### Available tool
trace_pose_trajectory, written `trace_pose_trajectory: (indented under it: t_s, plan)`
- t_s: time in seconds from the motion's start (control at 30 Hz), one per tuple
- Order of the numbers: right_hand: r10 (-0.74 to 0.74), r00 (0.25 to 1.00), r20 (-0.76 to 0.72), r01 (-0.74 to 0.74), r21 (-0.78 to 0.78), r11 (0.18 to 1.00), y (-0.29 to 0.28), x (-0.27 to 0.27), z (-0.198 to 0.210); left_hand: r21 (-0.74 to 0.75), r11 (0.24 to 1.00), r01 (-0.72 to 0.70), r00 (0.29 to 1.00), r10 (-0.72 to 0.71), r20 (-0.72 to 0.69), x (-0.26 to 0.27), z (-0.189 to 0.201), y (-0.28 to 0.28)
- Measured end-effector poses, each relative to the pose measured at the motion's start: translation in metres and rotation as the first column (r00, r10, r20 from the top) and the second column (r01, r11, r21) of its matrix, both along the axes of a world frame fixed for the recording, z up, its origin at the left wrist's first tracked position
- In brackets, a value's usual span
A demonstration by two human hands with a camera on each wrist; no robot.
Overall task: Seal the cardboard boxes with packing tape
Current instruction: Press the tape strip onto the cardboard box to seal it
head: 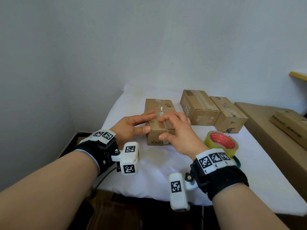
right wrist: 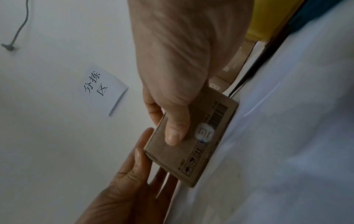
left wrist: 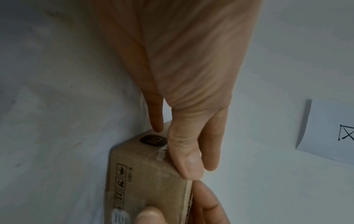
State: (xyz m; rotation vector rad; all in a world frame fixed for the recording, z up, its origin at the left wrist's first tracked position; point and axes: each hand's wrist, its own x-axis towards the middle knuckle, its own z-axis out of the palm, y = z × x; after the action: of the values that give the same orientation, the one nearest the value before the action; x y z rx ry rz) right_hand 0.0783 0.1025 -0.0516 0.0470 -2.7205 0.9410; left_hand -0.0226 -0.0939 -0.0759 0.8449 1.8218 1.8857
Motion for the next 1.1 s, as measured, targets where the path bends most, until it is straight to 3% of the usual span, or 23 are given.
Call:
trace_pose_trajectory:
  t_s: [0.2,0.3,0.43,0.73,1.0,1.1]
  plan:
    - [0.009,0.998,0.057,-0.009,-0.011,1.0,-0.001,0.003,0.006,0.031,0.999,0.024,0.993,-0.027,0.112,-0.001,-0.003,0.0]
    - [0.006,0.998,0.055,0.0,-0.109,0.994,-0.003,0.005,0.011,0.034,0.999,-0.029,0.981,0.022,0.193,0.002,0.003,0.002]
    - [-0.052,0.998,0.031,0.055,-0.127,0.99,-0.011,0.005,0.014,0.044,0.994,-0.095,0.986,0.088,0.142,0.005,0.001,0.006]
    - [-0.078,0.996,0.052,0.087,-0.214,0.973,-0.008,-0.002,0.009,0.13,0.99,-0.055,0.979,0.027,0.202,0.005,-0.006,0.009]
    - [-0.071,0.997,0.009,0.071,-0.233,0.97,-0.005,0.0,0.006,0.062,0.998,0.005,0.998,-0.008,0.06,-0.001,-0.007,0.001]
    - [-0.051,0.999,0.019,0.053,-0.17,0.984,-0.003,0.001,0.006,0.052,0.999,0.014,0.999,-0.016,0.031,-0.002,-0.007,0.0]
